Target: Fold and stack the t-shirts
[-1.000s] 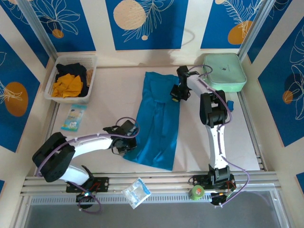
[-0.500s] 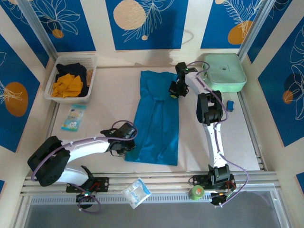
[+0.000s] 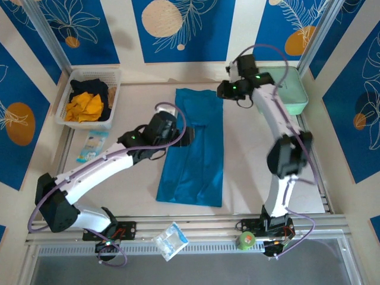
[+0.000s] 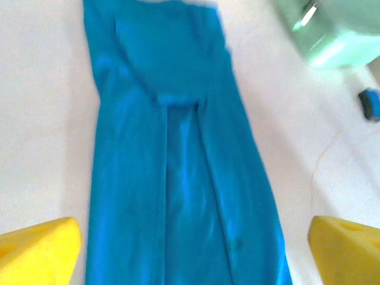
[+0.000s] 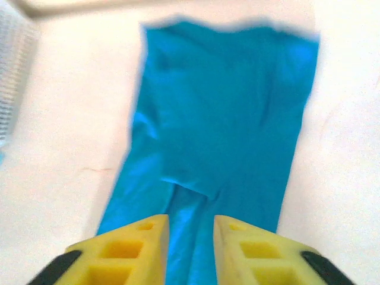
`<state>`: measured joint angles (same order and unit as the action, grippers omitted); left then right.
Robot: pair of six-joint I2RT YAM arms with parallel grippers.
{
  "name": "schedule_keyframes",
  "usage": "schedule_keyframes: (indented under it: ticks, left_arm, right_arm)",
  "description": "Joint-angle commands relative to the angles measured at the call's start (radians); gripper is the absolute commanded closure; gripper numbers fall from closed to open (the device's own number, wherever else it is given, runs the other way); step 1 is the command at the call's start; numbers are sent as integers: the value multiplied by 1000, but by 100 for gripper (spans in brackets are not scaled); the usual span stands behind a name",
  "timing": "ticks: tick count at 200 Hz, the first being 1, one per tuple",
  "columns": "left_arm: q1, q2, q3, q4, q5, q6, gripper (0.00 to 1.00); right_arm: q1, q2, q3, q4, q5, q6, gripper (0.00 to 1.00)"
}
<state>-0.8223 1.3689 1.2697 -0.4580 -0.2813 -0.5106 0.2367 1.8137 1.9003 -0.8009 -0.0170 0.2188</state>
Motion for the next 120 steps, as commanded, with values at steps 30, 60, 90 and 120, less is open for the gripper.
schedule_keyframes:
  ticks: [30,60,90,120]
  left_arm:
    - [17,-89,98,124,-14,795,1]
    - [18,-212,-80,314,147,1219,1]
    - [17,-352,-275,367,275,1582,2]
    - [14,-323,-172,-122,286,1670,9]
  right_arm:
    - [47,-487,-376,151,-156,-445,52]
    - [147,-742,-665,156,-144,-890,40]
    - [206,-909,-828,-8,-159,-1210,37]
    - [316,-902,-867,-201,-86,-1279,37]
